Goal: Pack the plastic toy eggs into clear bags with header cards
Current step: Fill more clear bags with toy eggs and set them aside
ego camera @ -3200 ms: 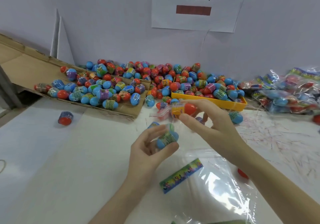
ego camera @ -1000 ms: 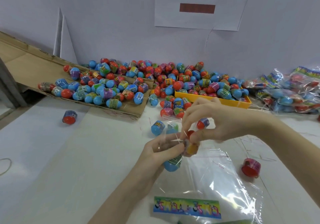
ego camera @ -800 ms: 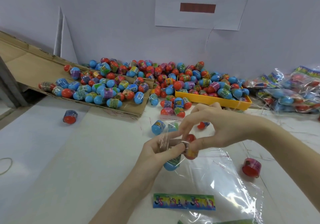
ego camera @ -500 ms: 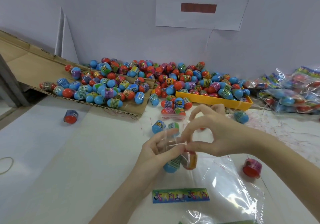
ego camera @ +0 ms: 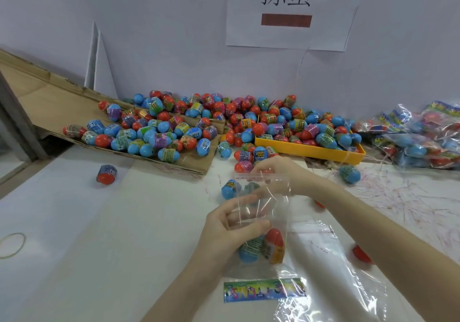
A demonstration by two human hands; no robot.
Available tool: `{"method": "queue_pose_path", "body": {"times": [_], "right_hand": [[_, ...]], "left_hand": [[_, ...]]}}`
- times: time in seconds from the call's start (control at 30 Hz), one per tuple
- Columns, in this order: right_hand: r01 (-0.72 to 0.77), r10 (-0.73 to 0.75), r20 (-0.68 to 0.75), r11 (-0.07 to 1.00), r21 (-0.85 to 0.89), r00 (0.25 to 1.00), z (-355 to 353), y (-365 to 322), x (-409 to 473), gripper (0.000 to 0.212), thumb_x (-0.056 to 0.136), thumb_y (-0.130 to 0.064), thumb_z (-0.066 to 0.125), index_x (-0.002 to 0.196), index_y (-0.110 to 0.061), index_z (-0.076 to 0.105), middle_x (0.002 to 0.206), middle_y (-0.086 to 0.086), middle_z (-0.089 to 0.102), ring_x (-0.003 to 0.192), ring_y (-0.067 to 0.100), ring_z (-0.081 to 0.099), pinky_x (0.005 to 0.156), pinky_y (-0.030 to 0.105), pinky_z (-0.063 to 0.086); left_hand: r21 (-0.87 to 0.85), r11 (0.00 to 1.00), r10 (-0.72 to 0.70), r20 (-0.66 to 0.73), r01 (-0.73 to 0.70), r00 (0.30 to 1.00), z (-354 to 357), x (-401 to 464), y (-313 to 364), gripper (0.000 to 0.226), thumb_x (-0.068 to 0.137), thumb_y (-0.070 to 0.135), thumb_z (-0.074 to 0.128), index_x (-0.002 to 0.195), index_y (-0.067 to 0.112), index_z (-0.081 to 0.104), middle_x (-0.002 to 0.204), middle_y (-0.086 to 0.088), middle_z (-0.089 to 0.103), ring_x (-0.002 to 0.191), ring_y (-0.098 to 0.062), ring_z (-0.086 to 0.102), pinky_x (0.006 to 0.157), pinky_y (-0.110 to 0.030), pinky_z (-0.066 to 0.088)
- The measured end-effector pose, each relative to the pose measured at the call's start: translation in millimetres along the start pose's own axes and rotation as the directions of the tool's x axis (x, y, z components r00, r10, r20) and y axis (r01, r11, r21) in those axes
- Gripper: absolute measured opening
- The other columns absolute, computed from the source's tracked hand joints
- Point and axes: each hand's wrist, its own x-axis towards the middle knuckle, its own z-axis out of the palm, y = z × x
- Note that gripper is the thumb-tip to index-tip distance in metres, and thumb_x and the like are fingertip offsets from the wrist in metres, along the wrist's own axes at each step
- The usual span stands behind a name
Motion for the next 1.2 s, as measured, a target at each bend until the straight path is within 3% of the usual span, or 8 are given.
{"method": "queue_pose_path", "body": {"times": [0.1, 0.2, 0.27, 0.4, 0.53, 0.67, 0.83, 1.2], "right_hand": [[-0.002, 0.001, 0.011, 0.996, 0.088, 1.000, 3.6, -0.5, -0.8, 0.019, 0.073, -0.015, 0.075, 0.079, -0.016, 0.057, 0.089, 0.001, 0.057, 0.081, 0.017, 0.054, 0.065, 0.021, 0.041], [-0.041, 0.046, -0.097, 0.998, 0.053, 0.994, -3.6, 0.7, -8.7, 0.036, 0.072, -0.014, 0.076, 0.102, -0.017, 0.056, 0.107, 0.002, 0.054, 0.088, 0.016, 0.054, 0.072, 0.026, 0.049], [-0.036, 0.106, -0.290, 0.971, 0.237, 0.951, -16.3, -4.3, -19.1, 0.037, 0.070, -0.014, 0.076, 0.100, -0.021, 0.056, 0.106, -0.001, 0.054, 0.082, 0.007, 0.056, 0.062, 0.016, 0.049], [0.251, 0.063, -0.489, 0.796, 0.551, 0.870, -37.9, -28.4, -50.8, 0.035, 0.049, -0.035, 0.077, 0.081, -0.029, 0.066, 0.086, -0.003, 0.068, 0.069, 0.018, 0.064, 0.052, 0.015, 0.051], [0.300, -0.177, -0.464, 0.931, 0.208, 0.868, -30.9, -56.5, -66.2, 0.039, 0.051, -0.048, 0.070, 0.088, -0.035, 0.068, 0.085, -0.008, 0.070, 0.074, 0.014, 0.065, 0.062, 0.021, 0.055], [0.261, -0.292, -0.383, 0.956, -0.130, 0.877, -21.4, -60.5, -57.3, 0.034, 0.069, -0.016, 0.076, 0.102, -0.019, 0.069, 0.097, -0.005, 0.056, 0.086, 0.013, 0.056, 0.079, 0.015, 0.048], [0.244, -0.275, -0.297, 0.960, -0.136, 0.914, -20.1, -60.2, -56.0, 0.028, 0.071, -0.014, 0.076, 0.097, -0.023, 0.067, 0.103, -0.005, 0.053, 0.093, 0.012, 0.054, 0.083, 0.026, 0.052], [0.218, -0.259, -0.108, 0.930, -0.295, 0.960, -27.7, -59.0, -49.7, 0.044, 0.083, -0.014, 0.065, 0.125, -0.021, 0.054, 0.096, -0.014, 0.044, 0.079, 0.001, 0.048, 0.066, 0.005, 0.042]], "left_hand": [[-0.010, 1.000, 0.018, -0.024, -0.018, 1.000, -0.4, 1.5, -0.7, 0.045, 0.053, 0.014, 0.077, 0.097, 0.019, 0.070, 0.092, -0.011, 0.074, 0.085, -0.023, 0.071, 0.066, -0.027, 0.057], [-0.017, 1.000, 0.021, -0.052, -0.022, 0.998, -0.6, 3.2, -1.8, 0.046, 0.050, 0.017, 0.077, 0.095, 0.018, 0.069, 0.090, -0.009, 0.074, 0.085, -0.022, 0.071, 0.067, -0.026, 0.057], [-0.020, 0.999, 0.027, -0.067, -0.028, 0.997, -0.8, 3.5, -1.6, 0.048, 0.047, 0.020, 0.077, 0.094, 0.017, 0.068, 0.089, -0.007, 0.074, 0.085, -0.019, 0.071, 0.065, -0.024, 0.056], [-0.016, 0.999, 0.045, -0.106, -0.047, 0.993, 0.0, 4.9, -0.2, 0.044, 0.047, 0.021, 0.076, 0.091, 0.018, 0.068, 0.087, -0.004, 0.075, 0.082, -0.016, 0.071, 0.063, -0.020, 0.055], [0.009, 0.999, 0.054, -0.147, -0.053, 0.988, 1.8, 4.0, -0.3, 0.032, 0.062, 0.006, 0.077, 0.090, 0.018, 0.067, 0.084, -0.003, 0.075, 0.078, -0.013, 0.071, 0.060, -0.018, 0.053], [0.027, 0.997, 0.071, -0.148, -0.067, 0.986, 4.2, 1.8, 1.7, 0.031, 0.069, -0.005, 0.073, 0.091, 0.016, 0.066, 0.080, 0.001, 0.075, 0.074, -0.010, 0.071, 0.060, -0.018, 0.055], [0.029, 0.996, 0.083, -0.141, -0.080, 0.987, 5.2, 1.4, 2.5, 0.033, 0.069, -0.009, 0.071, 0.090, 0.017, 0.066, 0.078, 0.002, 0.075, 0.072, -0.010, 0.071, 0.061, -0.019, 0.055], [0.033, 0.995, 0.100, -0.132, -0.096, 0.986, 4.3, 2.2, 0.3, 0.029, 0.070, -0.003, 0.072, 0.091, 0.017, 0.066, 0.084, 0.001, 0.075, 0.079, -0.012, 0.071, 0.067, -0.022, 0.056]]}}
